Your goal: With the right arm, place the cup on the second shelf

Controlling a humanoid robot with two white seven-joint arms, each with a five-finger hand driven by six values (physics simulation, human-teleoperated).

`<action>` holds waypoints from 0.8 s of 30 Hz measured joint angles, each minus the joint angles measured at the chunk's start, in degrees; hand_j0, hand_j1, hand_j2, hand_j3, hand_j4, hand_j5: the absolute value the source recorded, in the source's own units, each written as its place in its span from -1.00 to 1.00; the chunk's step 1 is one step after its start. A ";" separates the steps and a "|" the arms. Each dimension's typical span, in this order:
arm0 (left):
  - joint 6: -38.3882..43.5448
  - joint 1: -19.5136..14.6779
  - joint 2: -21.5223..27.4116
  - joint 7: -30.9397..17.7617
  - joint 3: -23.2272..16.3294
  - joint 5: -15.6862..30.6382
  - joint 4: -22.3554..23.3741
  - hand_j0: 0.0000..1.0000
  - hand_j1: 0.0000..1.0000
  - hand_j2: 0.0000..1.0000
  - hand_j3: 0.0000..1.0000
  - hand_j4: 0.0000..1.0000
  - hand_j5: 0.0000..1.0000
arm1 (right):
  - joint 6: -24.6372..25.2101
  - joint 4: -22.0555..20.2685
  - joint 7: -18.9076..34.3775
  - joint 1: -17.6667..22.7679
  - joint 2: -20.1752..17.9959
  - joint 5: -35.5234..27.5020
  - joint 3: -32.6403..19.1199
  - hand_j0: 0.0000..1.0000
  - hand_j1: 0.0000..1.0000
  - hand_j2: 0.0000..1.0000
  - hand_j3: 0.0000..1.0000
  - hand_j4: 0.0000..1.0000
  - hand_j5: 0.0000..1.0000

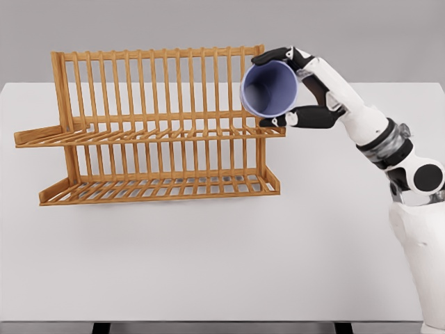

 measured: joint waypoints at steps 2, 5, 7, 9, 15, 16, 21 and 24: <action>0.01 0.00 0.00 0.00 0.00 0.00 0.00 1.00 1.00 1.00 1.00 1.00 1.00 | -0.21 -0.02 0.01 0.00 0.50 0.03 0.97 0.13 0.13 0.13 0.13 0.13 0.13; 0.01 0.00 0.00 0.00 0.00 0.00 0.00 1.00 1.00 1.00 1.00 1.00 1.00 | -0.42 0.01 0.00 0.09 0.87 0.04 1.83 0.13 0.13 0.13 0.13 0.13 0.13; 0.01 0.00 0.00 0.00 0.00 0.00 0.00 1.00 1.00 1.00 1.00 1.00 1.00 | -0.47 0.11 0.00 0.09 1.02 0.07 2.28 0.13 0.13 0.13 0.13 0.13 0.13; 0.01 0.00 0.00 0.00 0.00 0.00 0.00 1.00 1.00 1.00 1.00 1.00 1.00 | -0.70 0.33 0.00 0.35 1.10 0.11 2.63 0.13 0.13 0.13 0.13 0.13 0.13; 0.01 0.00 0.00 0.00 0.00 0.00 0.00 1.00 1.00 1.00 1.00 1.00 1.00 | -2.73 2.59 0.00 0.26 1.10 0.31 3.24 0.13 0.13 0.13 0.13 0.13 0.13; 0.01 0.00 0.00 0.00 0.00 0.00 0.00 1.00 1.00 1.00 1.00 1.00 1.00 | -3.00 2.89 0.00 0.26 1.09 0.36 3.28 0.13 0.13 0.13 0.13 0.13 0.13; 0.01 0.00 0.00 0.00 0.00 0.00 0.00 1.00 1.00 1.00 1.00 1.00 1.00 | -3.57 3.50 0.00 0.00 1.12 0.47 3.41 0.13 0.13 0.13 0.13 0.13 0.13; 0.01 0.00 0.00 0.00 0.00 0.00 0.00 1.00 1.00 1.00 1.00 1.00 1.00 | -3.66 3.59 0.00 0.00 1.08 0.49 3.42 0.24 0.24 0.24 0.24 0.24 0.24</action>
